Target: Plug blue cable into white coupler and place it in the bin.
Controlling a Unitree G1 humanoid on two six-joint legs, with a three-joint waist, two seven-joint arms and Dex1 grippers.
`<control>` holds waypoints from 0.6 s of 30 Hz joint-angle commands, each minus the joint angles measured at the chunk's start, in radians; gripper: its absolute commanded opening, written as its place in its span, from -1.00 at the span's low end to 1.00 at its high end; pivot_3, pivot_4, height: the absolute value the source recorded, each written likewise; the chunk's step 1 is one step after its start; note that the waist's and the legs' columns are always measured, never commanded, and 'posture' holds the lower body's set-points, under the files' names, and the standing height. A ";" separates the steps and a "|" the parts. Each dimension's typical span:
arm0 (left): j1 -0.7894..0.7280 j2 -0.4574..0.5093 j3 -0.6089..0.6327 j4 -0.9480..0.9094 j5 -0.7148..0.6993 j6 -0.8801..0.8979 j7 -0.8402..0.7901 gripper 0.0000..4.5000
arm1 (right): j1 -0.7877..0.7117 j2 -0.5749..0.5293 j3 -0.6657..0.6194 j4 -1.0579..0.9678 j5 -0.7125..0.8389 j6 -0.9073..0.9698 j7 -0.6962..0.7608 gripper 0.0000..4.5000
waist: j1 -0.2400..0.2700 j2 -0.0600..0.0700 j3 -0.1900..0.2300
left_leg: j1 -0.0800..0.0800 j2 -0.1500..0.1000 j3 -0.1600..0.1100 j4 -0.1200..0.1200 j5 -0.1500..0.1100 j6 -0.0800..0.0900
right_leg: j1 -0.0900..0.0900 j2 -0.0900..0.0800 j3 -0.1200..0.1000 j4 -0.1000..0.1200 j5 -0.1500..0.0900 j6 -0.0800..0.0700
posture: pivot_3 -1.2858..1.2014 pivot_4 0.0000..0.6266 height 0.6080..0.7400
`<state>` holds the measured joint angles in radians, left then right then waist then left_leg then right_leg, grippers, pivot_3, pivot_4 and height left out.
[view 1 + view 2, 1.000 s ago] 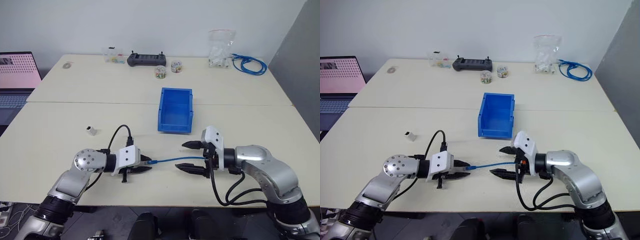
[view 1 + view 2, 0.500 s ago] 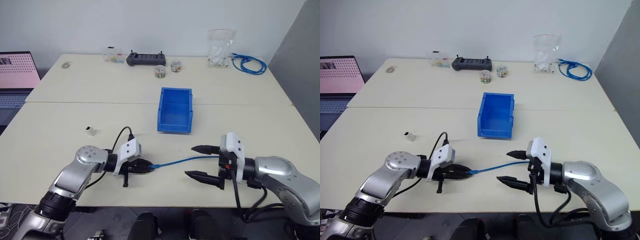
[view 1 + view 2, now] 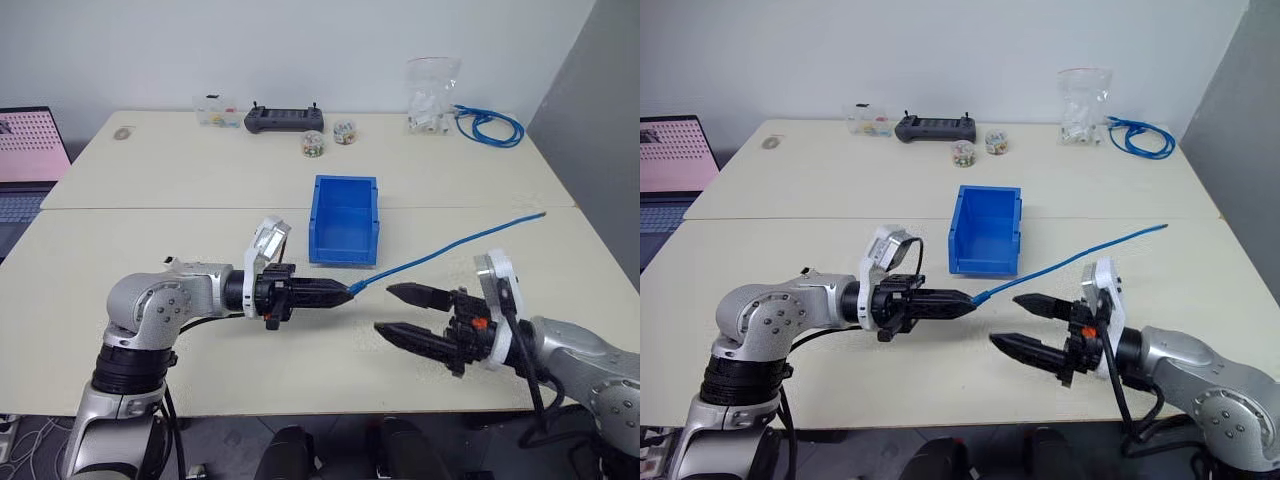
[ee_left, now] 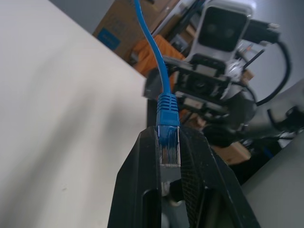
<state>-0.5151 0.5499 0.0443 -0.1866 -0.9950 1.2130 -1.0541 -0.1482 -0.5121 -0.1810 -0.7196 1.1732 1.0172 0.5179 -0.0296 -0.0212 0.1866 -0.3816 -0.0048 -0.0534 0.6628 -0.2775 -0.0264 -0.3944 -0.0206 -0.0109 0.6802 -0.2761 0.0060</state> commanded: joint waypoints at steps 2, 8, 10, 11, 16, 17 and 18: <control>-0.017 -0.029 0.065 -0.033 -0.103 0.048 0.086 -0.89 | -0.069 0.049 0.032 0.017 0.132 -0.034 -0.096 0.91 | 0.001 0.000 0.000 | 0.000 0.000 0.000 0.000 0.000 0.000 | 0.000 0.000 0.000 0.000 0.000 0.000 | 0.03 -0.52 1.00; -0.019 -0.051 0.087 -0.043 -0.165 0.059 0.156 -0.89 | -0.118 0.069 0.081 0.066 0.158 -0.051 -0.117 0.91 | 0.001 0.000 0.000 | 0.000 0.000 0.000 0.000 0.000 0.000 | 0.000 0.000 0.000 0.000 0.000 0.000 | 0.03 -0.52 1.00; -0.018 -0.055 0.089 -0.045 -0.178 0.058 0.171 -0.89 | -0.121 0.063 0.086 0.078 0.163 -0.056 -0.109 0.91 | 0.002 0.000 0.000 | 0.000 0.000 0.000 0.000 0.000 0.000 | 0.000 0.000 0.001 0.000 0.000 0.000 | 0.03 -0.52 1.00; -0.017 -0.054 0.089 -0.047 -0.185 0.058 0.177 -0.89 | -0.123 0.061 0.089 0.084 0.168 -0.057 -0.106 0.91 | 0.002 0.000 0.000 | 0.000 0.000 0.000 0.000 0.000 0.000 | -0.001 0.000 0.000 0.000 0.000 0.000 | 0.03 -0.52 1.00; -0.006 -0.043 0.085 -0.054 -0.202 0.050 0.188 -0.89 | -0.138 0.057 0.089 0.106 0.190 -0.064 -0.105 0.48 | 0.001 0.000 0.000 | 0.000 0.000 0.001 0.000 0.000 0.000 | -0.001 0.000 0.001 0.000 0.000 0.000 | 0.03 -0.52 1.00; -0.003 -0.041 0.083 -0.056 -0.203 0.048 0.189 -0.89 | -0.140 0.054 0.088 0.109 0.195 -0.064 -0.103 0.40 | 0.001 0.000 0.000 | 0.000 0.000 0.001 0.000 0.000 0.000 | -0.001 0.000 0.001 0.000 0.000 0.000 | 0.03 -0.52 1.00; 0.000 -0.039 0.082 -0.057 -0.205 0.046 0.190 -0.89 | -0.141 0.051 0.087 0.112 0.198 -0.064 -0.101 0.30 | 0.001 0.000 0.000 | 0.000 0.000 0.001 0.000 0.000 0.000 | -0.001 0.000 0.001 0.000 0.000 0.000 | 0.03 -0.52 1.00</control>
<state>-0.5164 0.5034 0.1080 -0.2083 -1.1752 1.2746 -0.8625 -0.2724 -0.4527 -0.0900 -0.5972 1.3299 0.9741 0.4089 -0.0284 -0.0212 0.1866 -0.3820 -0.0051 -0.0528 0.6625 -0.2774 -0.0264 -0.3950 -0.0210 -0.0101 0.6800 -0.2760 0.0058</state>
